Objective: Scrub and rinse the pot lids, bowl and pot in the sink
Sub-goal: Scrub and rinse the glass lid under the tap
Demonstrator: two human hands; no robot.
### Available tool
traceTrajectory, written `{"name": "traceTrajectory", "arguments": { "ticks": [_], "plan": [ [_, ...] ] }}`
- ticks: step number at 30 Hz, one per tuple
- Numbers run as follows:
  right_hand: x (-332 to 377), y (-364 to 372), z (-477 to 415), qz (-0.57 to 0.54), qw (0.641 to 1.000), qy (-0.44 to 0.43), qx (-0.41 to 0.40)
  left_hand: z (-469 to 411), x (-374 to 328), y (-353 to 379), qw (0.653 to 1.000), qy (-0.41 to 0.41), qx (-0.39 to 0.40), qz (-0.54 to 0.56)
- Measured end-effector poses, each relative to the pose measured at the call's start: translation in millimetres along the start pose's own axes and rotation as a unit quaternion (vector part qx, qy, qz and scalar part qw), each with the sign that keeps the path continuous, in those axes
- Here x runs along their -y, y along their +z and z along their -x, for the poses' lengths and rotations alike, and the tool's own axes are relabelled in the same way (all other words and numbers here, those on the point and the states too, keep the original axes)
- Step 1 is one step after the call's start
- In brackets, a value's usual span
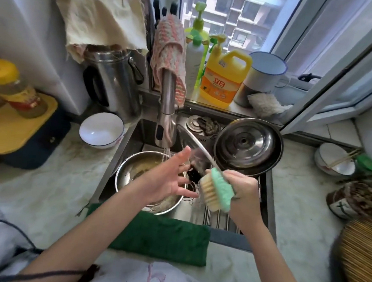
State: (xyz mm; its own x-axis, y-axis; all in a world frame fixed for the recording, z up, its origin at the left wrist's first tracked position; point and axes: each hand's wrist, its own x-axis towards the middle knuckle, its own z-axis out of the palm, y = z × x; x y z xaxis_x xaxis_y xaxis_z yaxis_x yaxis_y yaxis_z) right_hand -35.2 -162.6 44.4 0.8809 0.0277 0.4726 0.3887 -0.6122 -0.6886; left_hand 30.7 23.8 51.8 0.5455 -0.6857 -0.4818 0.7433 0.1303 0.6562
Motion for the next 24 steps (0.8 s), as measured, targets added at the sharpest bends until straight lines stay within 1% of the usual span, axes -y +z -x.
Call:
{"name": "traceTrajectory", "arguments": {
  "ticks": [2, 4, 8, 10, 12, 14, 15, 17, 18, 19, 20, 21, 24],
  "plan": [
    [-4.0, -0.1, 6.5, 0.084, 0.995, -0.053, 0.027, 1.2, -6.3, 4.0, 0.999, -0.015, 0.011, 0.041],
    [-11.4, -2.0, 13.4, 0.152, 0.983, -0.094, 0.051, -3.6, -9.6, 8.2, 0.995, -0.02, -0.017, 0.095],
    [-22.2, -3.8, 23.7, 0.229, 0.956, -0.159, 0.089, -13.8, -4.9, 22.3, 0.991, -0.049, -0.081, 0.09],
    [-23.9, -8.5, 25.2, 0.274, 0.936, -0.174, 0.136, -19.9, 8.3, 16.7, 0.988, -0.047, -0.102, 0.11],
    [-26.4, -14.6, 24.8, 0.301, 0.919, -0.139, 0.214, -19.7, 22.5, 5.2, 0.988, -0.034, -0.105, 0.112],
    [-28.1, -19.3, 23.0, 0.283, 0.914, -0.059, 0.284, -17.4, 33.8, -9.1, 0.99, -0.011, -0.112, 0.086],
    [-28.1, -20.4, 20.7, 0.262, 0.914, 0.003, 0.308, -15.1, 37.0, -15.3, 0.991, 0.002, -0.116, 0.068],
    [-33.2, -16.8, 14.5, 0.2, 0.913, 0.149, 0.322, -7.9, 40.0, -27.7, 0.992, 0.027, -0.118, 0.048],
    [-35.9, -13.3, 9.9, 0.166, 0.914, 0.2, 0.311, -3.7, 40.6, -33.5, 0.991, 0.036, -0.119, 0.045],
    [-37.2, -7.3, 4.2, 0.142, 0.918, 0.225, 0.294, 0.5, 41.0, -39.8, 0.99, 0.044, -0.121, 0.048],
    [-37.7, 2.2, -2.0, 0.134, 0.922, 0.223, 0.285, 4.9, 41.2, -45.1, 0.989, 0.051, -0.125, 0.059],
    [-36.8, 15.0, -9.1, 0.142, 0.924, 0.198, 0.293, 8.7, 41.2, -49.8, 0.987, 0.059, -0.129, 0.074],
    [-27.4, 66.9, -28.7, 0.179, 0.92, 0.083, 0.34, 16.0, 44.5, -58.2, 0.983, 0.085, -0.131, 0.094]
  ]
}}
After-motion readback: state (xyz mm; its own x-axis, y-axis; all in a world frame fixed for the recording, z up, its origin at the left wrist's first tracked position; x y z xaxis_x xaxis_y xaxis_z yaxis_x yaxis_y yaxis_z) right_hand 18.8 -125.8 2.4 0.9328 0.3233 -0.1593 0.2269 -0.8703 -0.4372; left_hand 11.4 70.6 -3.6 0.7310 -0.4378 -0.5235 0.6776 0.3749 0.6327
